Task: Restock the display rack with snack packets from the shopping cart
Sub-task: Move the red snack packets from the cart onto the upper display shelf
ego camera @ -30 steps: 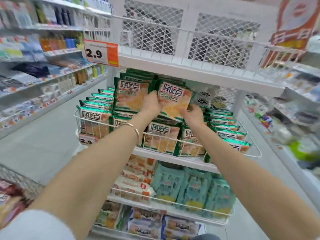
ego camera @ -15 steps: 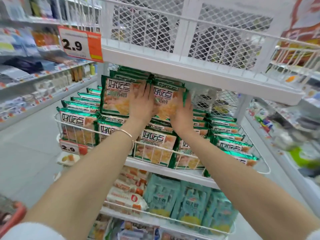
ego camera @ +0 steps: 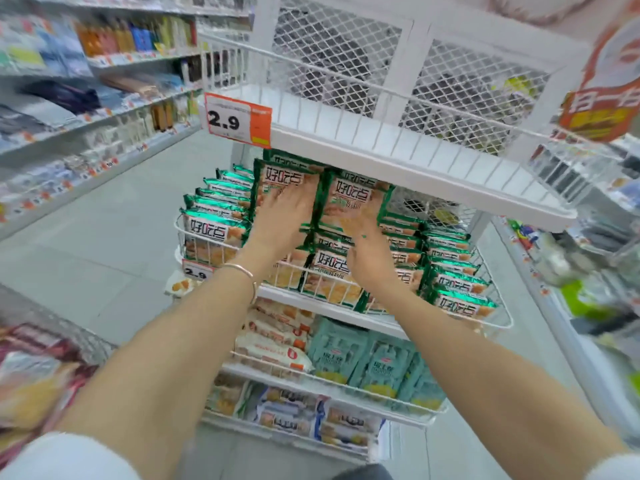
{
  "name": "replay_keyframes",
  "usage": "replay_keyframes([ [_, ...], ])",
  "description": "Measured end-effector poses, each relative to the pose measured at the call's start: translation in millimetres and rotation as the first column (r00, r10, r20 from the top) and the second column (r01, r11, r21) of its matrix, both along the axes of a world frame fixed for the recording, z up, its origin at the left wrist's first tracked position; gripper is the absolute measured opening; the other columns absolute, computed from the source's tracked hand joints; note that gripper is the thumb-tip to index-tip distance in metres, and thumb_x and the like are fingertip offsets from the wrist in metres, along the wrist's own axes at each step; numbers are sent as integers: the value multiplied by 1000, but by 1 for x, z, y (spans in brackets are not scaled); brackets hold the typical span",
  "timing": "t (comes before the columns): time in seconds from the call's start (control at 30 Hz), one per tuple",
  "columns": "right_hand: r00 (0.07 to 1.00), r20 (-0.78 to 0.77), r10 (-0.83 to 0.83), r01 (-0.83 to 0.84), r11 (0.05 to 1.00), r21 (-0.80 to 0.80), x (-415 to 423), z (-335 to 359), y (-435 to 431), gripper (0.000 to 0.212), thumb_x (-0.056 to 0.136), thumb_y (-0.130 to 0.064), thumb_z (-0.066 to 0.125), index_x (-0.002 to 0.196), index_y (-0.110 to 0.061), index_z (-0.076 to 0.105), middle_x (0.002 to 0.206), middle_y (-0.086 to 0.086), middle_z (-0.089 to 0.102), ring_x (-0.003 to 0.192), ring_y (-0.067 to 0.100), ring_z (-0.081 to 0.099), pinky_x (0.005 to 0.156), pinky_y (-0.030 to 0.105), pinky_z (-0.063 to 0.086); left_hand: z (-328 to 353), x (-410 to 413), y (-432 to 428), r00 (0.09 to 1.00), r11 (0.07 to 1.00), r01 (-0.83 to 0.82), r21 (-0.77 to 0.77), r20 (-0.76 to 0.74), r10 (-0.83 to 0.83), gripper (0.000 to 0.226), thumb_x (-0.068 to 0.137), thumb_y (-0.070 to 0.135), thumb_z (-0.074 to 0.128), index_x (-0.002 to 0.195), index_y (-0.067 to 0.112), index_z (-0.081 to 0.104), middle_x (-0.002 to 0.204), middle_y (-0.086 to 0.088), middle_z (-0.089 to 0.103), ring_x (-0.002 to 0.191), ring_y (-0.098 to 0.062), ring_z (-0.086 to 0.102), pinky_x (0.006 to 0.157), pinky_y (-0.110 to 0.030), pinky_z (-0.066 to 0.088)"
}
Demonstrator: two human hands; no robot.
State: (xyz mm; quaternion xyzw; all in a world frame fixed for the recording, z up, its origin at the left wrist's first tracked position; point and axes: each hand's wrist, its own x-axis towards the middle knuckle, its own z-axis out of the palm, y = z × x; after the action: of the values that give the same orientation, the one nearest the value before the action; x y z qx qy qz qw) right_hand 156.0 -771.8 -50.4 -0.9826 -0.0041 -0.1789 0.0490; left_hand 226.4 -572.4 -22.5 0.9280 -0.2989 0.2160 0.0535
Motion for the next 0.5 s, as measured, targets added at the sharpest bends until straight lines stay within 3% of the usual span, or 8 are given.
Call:
replay_keyframes([
  [0.07, 997, -75, 23, -24, 1000, -11, -20, 3, 34, 53, 90, 1, 54, 142, -13, 53, 163, 12, 18, 135, 35, 45, 99, 43, 51, -3, -17, 49, 993, 990, -61, -124, -107, 48, 79, 89, 17, 64, 156, 22, 21, 148, -9, 48, 133, -29, 48, 111, -47, 35],
  [0.17, 987, -132, 95, -95, 995, 6, -38, 1, 98, 45, 95, -2, 51, 139, -13, 56, 162, 10, 25, 139, 30, 42, 93, 42, 54, -17, -35, 136, 946, 955, -235, -179, -266, 183, 60, 95, 25, 55, 150, 21, 33, 133, -10, 57, 113, -33, 59, 93, -47, 50],
  [0.23, 966, -167, 197, -196, 980, 24, -44, -7, 145, 45, 92, 1, 53, 135, -9, 58, 160, 12, 29, 137, 32, 43, 92, 44, 55, -33, -49, 197, 902, 933, -332, -141, -338, 270, 56, 91, 23, 57, 144, 16, 41, 127, -14, 60, 106, -40, 61, 87, -49, 52],
  [0.37, 907, -197, 371, -364, 928, 73, -41, -32, 240, 50, 87, 2, 58, 135, -9, 59, 157, 13, 35, 138, 33, 42, 106, 47, 46, -68, -84, 297, 771, 863, -504, 3, -449, 452, 56, 88, 22, 61, 140, 11, 43, 126, -17, 57, 110, -41, 60, 87, -47, 51],
  [0.5, 811, -275, 516, -494, 856, 148, -40, -53, 326, 53, 83, 2, 59, 135, -6, 57, 154, 17, 38, 137, 37, 43, 103, 51, 46, -95, -117, 365, 658, 788, -612, 63, -513, 551, 48, 91, 24, 60, 135, 10, 46, 128, -14, 57, 115, -37, 59, 90, -46, 49],
])
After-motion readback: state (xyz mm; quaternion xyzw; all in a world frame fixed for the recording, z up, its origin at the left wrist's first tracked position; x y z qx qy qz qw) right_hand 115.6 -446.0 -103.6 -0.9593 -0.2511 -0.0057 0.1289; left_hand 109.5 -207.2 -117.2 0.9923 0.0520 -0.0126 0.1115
